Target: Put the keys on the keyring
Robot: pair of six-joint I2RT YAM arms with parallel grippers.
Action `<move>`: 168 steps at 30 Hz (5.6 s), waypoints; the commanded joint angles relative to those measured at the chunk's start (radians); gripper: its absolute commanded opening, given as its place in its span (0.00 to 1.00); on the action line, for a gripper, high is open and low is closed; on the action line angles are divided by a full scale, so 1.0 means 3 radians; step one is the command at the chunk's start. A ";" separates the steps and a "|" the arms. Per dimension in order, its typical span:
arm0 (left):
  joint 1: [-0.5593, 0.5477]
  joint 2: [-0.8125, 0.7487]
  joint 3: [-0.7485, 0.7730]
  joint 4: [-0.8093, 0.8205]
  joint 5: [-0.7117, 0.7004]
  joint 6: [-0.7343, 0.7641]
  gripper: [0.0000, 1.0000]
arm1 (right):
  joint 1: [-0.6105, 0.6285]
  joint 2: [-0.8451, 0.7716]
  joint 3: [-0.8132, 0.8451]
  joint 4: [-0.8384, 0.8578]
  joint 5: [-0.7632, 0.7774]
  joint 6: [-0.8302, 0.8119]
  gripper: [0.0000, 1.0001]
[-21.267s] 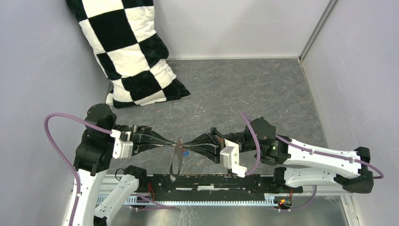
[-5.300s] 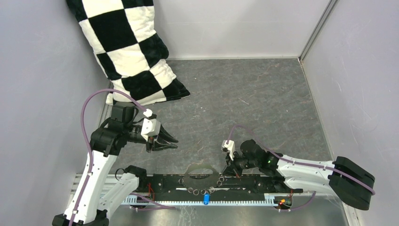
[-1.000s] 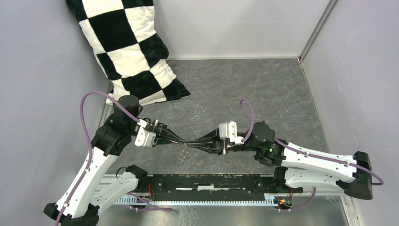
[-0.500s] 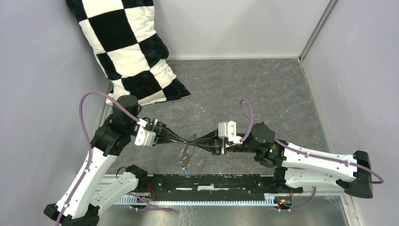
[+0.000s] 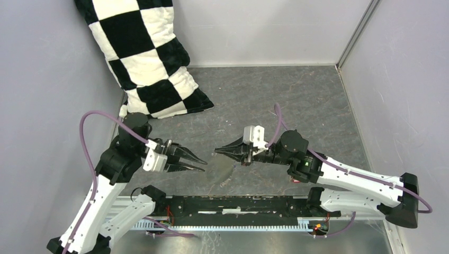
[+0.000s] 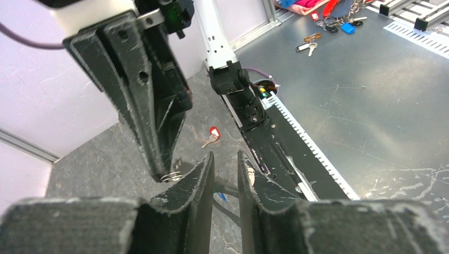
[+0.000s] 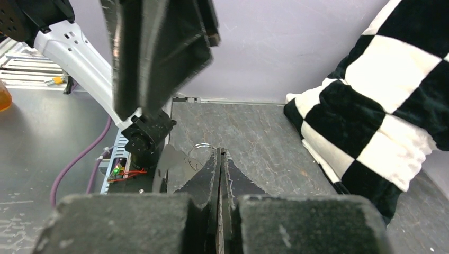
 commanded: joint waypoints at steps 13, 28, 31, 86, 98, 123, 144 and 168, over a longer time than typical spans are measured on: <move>-0.0018 -0.0379 -0.0271 -0.0306 -0.0781 0.2472 0.25 | -0.0201 0.0168 0.0078 0.0339 -0.0767 0.0524 0.01; -0.0008 0.1128 0.0109 -0.1900 -0.1105 0.2359 0.33 | -0.0250 -0.0824 -0.1057 -0.1880 0.1657 0.2322 0.54; -0.0008 0.1111 0.0084 -0.1732 -0.1063 0.2147 0.33 | -0.0250 -0.1182 -0.1481 -0.2283 0.1543 0.2896 0.59; -0.0008 0.0641 -0.0035 -0.1541 -0.1133 0.1732 0.34 | -0.0252 -0.1193 -0.1688 -0.2024 0.0787 0.1795 0.47; -0.0009 0.0566 -0.0062 -0.1472 -0.1160 0.1591 0.34 | -0.0249 -0.0412 -0.1248 -0.2318 0.0583 0.1181 0.42; -0.0008 0.0470 -0.0129 -0.1291 -0.1136 0.1404 0.34 | -0.0250 -0.0192 -0.1404 -0.2305 0.0663 0.1114 0.37; -0.0008 0.0498 -0.0116 -0.1275 -0.1051 0.1370 0.34 | -0.0249 -0.0504 -0.1440 -0.2024 0.0722 0.1157 0.00; -0.0080 0.1105 -0.0648 -0.0332 -0.0287 0.0717 0.39 | -0.0249 -0.0129 -0.0427 -0.1356 0.0261 0.0342 0.00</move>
